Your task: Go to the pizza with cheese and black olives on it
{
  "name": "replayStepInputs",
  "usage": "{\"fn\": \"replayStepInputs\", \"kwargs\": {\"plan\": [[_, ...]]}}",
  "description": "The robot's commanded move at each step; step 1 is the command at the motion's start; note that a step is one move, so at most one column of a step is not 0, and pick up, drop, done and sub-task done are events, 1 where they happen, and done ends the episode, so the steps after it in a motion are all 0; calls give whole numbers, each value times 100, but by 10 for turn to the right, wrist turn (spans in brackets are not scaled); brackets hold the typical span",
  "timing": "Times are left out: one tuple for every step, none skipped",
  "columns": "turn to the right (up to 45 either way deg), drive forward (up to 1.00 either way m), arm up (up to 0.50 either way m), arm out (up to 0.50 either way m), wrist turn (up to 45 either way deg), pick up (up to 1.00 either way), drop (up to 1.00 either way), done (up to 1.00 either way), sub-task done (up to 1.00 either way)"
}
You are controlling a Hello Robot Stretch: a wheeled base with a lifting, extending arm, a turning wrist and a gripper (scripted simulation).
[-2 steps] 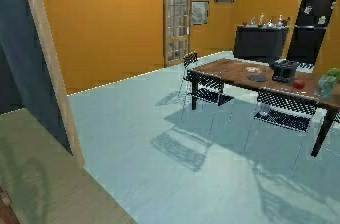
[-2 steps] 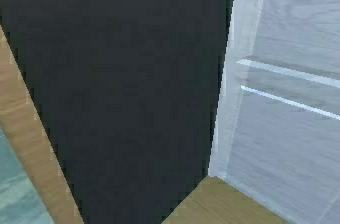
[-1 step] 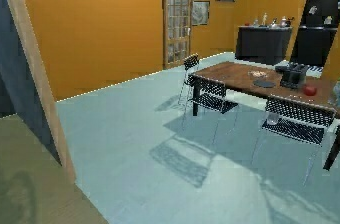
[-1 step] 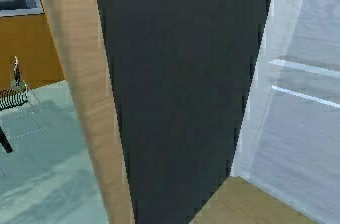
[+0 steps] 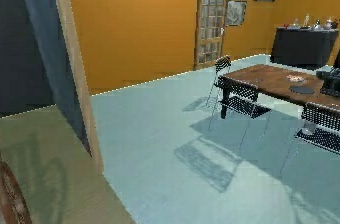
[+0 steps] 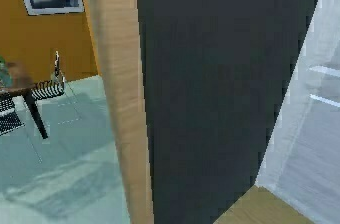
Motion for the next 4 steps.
{"fn": "replayStepInputs", "kwargs": {"plan": [[0, 50, 0, 0, 0, 0, 0, 0, 0], [0, 100, 0, 0, 0, 0, 0, 0, 0], [-180, 0, 0, 0, 0, 0, 0, 0, 0], [0, 60, 0, 0, 0, 0, 0, 0, 0]]}}
